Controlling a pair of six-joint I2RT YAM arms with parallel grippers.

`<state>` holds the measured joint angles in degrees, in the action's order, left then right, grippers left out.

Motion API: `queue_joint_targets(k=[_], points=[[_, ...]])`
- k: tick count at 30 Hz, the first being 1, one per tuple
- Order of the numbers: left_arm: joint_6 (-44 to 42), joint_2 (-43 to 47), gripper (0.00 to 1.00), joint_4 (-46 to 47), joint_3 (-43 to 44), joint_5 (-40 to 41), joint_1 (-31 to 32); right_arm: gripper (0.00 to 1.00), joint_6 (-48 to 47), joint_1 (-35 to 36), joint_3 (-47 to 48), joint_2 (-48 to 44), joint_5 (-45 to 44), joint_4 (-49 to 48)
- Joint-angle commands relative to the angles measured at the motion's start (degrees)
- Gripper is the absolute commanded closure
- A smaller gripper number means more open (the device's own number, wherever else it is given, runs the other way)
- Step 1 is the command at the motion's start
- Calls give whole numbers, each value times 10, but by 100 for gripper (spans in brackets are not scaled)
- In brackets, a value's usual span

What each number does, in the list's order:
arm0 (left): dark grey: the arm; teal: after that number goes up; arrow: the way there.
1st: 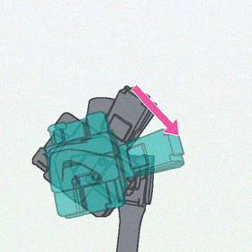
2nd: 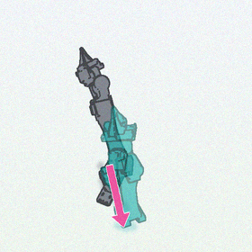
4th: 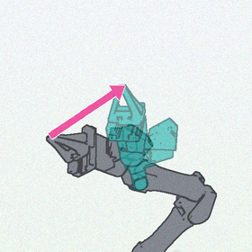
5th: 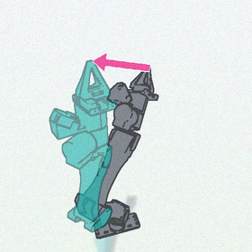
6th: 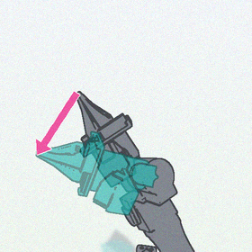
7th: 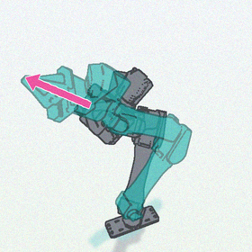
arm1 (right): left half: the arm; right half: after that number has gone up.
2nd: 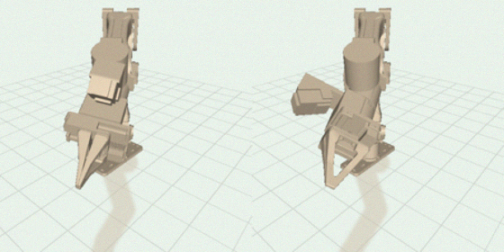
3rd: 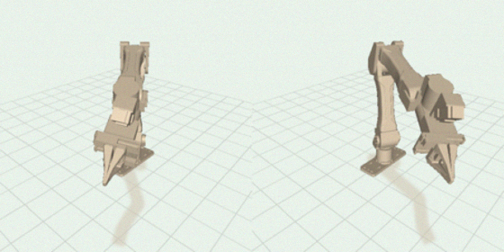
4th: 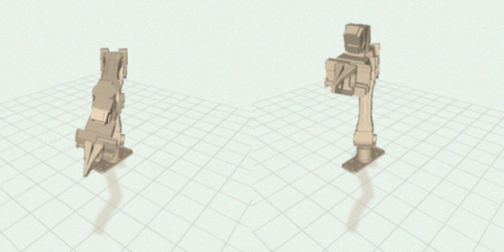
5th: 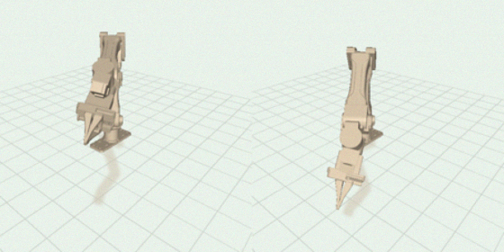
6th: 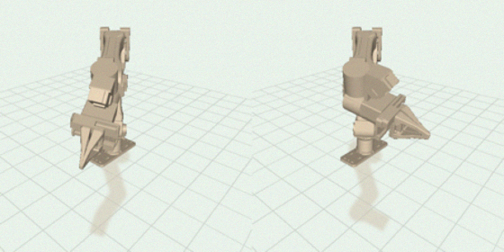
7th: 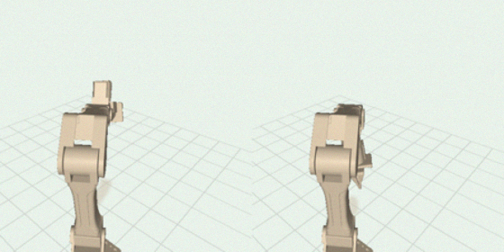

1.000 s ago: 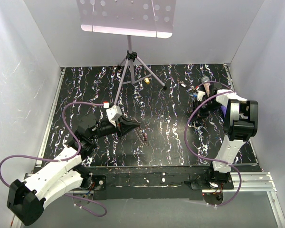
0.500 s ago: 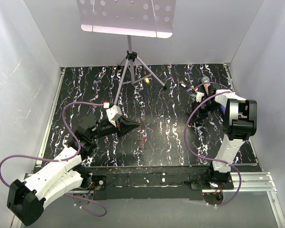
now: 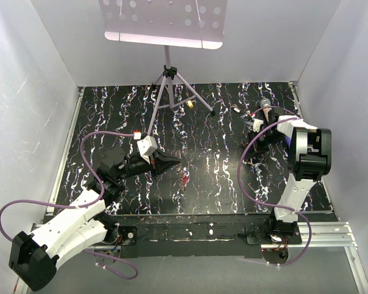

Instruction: Put the keys on the keyring

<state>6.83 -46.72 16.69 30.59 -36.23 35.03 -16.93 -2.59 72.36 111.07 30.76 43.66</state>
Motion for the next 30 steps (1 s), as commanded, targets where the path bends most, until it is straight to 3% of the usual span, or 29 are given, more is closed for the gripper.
queue_joint_targets(k=[1, 5, 15, 25, 30], points=[[-7, 10, 100, 12, 3, -3, -2, 88, -8, 2, 22, 5, -2, 14], [-8, 10, 100, 12, 3, -2, -2, 99, -10, 1, 23, 5, 3, 19], [-9, 15, 100, 12, 3, -8, -2, 99, -22, 1, 21, -9, 27, 20], [-4, 40, 100, 28, 3, -11, -2, 99, -120, 2, 38, -159, 125, 59], [2, 52, 100, 48, 12, -21, -4, 99, -222, 1, 86, -231, 199, 150]])
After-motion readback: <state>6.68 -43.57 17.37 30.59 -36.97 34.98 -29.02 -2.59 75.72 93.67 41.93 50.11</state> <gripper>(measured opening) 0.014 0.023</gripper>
